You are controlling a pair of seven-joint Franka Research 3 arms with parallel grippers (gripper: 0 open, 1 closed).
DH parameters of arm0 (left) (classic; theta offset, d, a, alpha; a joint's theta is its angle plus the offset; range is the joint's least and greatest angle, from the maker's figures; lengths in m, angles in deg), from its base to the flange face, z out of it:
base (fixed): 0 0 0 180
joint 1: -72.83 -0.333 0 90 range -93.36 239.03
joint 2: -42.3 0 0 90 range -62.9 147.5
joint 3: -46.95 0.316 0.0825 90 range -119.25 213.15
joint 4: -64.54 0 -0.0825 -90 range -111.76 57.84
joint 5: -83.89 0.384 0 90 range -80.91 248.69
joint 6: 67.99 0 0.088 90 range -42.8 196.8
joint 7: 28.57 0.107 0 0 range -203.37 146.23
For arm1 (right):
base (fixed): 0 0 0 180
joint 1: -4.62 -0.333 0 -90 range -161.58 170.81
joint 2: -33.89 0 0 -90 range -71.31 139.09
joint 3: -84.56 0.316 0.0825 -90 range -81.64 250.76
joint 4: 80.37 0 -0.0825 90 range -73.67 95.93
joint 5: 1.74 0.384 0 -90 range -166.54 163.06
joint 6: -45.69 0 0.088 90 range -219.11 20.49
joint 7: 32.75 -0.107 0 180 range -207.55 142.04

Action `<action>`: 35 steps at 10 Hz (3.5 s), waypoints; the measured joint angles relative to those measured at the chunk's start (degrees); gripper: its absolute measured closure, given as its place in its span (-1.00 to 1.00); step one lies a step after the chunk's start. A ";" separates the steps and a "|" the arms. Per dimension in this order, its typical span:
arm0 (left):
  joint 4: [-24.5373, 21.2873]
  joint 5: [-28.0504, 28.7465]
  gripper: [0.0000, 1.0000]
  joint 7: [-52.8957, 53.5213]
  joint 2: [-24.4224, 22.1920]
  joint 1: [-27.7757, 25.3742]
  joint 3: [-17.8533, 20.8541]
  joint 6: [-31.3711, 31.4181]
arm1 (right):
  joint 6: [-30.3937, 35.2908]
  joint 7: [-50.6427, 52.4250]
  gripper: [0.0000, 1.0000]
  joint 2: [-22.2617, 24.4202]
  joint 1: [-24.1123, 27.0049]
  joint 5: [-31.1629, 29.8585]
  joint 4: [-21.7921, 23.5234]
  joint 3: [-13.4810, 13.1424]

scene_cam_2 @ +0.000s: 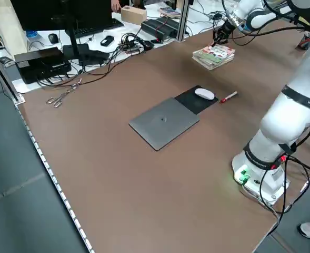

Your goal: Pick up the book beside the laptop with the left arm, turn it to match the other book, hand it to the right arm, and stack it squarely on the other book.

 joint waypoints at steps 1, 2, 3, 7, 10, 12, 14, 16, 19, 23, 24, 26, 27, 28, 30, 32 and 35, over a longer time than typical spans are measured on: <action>0.00 0.00 -1.00 0.00 0.17 0.01 0.00 0.00 | -0.46 -1.62 0.99 -0.06 -1.02 0.00 -0.46 -0.01; 0.00 0.00 -1.00 0.00 0.28 0.12 -0.07 0.02 | -1.34 -2.53 0.98 -0.19 -1.74 0.00 -1.26 0.01; 0.07 0.00 -1.00 0.00 0.32 0.28 -0.20 0.08 | -2.89 -2.93 0.98 -0.62 -2.31 0.00 -1.87 0.02; 0.85 0.00 -1.00 0.00 0.38 0.49 -0.34 0.12 | -10.68 -3.00 0.97 -6.59 -3.01 -0.01 -5.84 0.01; 0.88 0.00 -1.00 0.00 0.63 0.49 -0.34 0.12 | -13.03 -2.97 0.96 -10.21 -3.56 -0.01 -8.89 0.00; 1.31 0.00 -1.00 0.00 0.67 0.56 -0.35 0.14 | -13.50 -2.97 0.96 -11.14 -3.85 -0.01 -9.37 0.00; 1.50 0.00 -1.00 0.00 0.67 0.63 -0.35 0.13 | -13.53 -2.97 0.96 -11.59 -3.85 -0.01 -9.72 -0.03; 1.50 0.00 -1.00 0.00 0.71 0.66 -0.35 0.13 | -13.53 -2.97 0.96 -12.07 -3.85 -0.01 -10.35 -0.05; 1.50 0.00 -1.00 0.00 0.98 0.68 -0.34 0.14 | -13.54 -2.97 0.96 -12.38 -3.83 -0.01 -10.93 -0.22; 1.55 0.00 -1.00 0.00 1.14 0.68 -0.33 0.14 | -13.64 -2.98 0.96 -13.00 -3.46 -0.01 -11.89 -0.27; 1.56 0.00 -1.00 0.00 1.14 0.68 -0.33 0.14 | -13.86 -2.98 0.96 -13.13 -3.39 -0.01 -12.05 -0.30; 1.58 0.00 -1.00 0.00 1.14 0.71 -0.33 0.14 | -14.19 -2.98 0.96 -13.33 -3.29 -0.01 -12.17 -0.31; 1.58 0.00 -1.00 0.00 1.14 0.73 -0.33 0.14 | -14.28 -2.98 0.96 -13.35 -3.28 -0.01 -12.18 -0.32; 1.59 0.00 -1.00 0.00 1.14 0.73 -0.34 0.14 | -14.30 -2.98 0.96 -13.36 -3.27 -0.01 -12.19 -0.32; 1.59 0.00 -1.00 0.00 1.14 0.75 -0.33 0.14 | -14.49 -2.98 0.96 -13.38 -3.16 -0.01 -12.19 -0.34; 1.59 0.00 -1.00 0.00 1.14 0.76 -0.34 0.14 | -14.63 -2.98 0.96 -13.39 -2.78 -0.01 -12.19 -0.37; 1.59 0.00 -1.00 0.00 1.16 0.83 -0.35 0.14 | -14.90 -2.98 0.96 -13.41 -2.52 -0.01 -12.25 -0.38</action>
